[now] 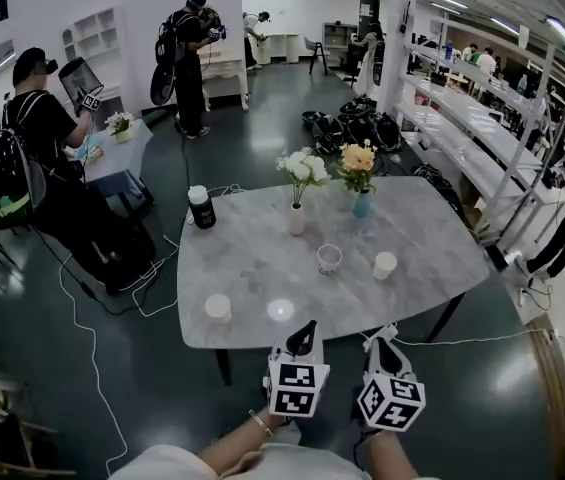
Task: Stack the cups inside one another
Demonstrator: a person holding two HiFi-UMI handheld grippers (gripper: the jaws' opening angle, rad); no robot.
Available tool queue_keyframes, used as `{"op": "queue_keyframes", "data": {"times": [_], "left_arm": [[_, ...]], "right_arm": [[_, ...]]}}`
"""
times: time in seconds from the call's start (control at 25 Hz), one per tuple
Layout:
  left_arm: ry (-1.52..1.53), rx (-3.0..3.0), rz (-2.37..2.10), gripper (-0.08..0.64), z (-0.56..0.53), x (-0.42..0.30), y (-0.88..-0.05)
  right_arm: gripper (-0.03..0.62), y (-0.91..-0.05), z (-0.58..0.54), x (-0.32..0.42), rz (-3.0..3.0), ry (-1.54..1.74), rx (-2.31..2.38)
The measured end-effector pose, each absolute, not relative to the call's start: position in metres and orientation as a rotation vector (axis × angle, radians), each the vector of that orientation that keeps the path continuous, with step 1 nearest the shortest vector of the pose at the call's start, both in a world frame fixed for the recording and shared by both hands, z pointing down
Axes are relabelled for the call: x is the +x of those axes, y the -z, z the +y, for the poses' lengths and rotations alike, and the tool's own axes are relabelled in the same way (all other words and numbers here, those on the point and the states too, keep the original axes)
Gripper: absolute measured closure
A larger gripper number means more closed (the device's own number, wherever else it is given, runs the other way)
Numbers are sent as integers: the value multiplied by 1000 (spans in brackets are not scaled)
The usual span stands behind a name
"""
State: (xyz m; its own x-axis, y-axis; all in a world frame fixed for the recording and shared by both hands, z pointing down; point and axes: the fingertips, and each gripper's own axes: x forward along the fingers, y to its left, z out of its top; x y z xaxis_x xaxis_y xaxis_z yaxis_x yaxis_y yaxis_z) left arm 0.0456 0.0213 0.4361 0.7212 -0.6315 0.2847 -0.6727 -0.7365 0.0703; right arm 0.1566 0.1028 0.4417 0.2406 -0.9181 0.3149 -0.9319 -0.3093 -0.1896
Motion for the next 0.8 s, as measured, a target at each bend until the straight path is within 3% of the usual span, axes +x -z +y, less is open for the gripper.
{"op": "queue_keyframes", "data": {"times": [0.8], "left_arm": [[-365, 2739, -996, 565, -80, 100, -451]], "right_arm": [[584, -441, -3, 204, -1790, -588, 2444]]}}
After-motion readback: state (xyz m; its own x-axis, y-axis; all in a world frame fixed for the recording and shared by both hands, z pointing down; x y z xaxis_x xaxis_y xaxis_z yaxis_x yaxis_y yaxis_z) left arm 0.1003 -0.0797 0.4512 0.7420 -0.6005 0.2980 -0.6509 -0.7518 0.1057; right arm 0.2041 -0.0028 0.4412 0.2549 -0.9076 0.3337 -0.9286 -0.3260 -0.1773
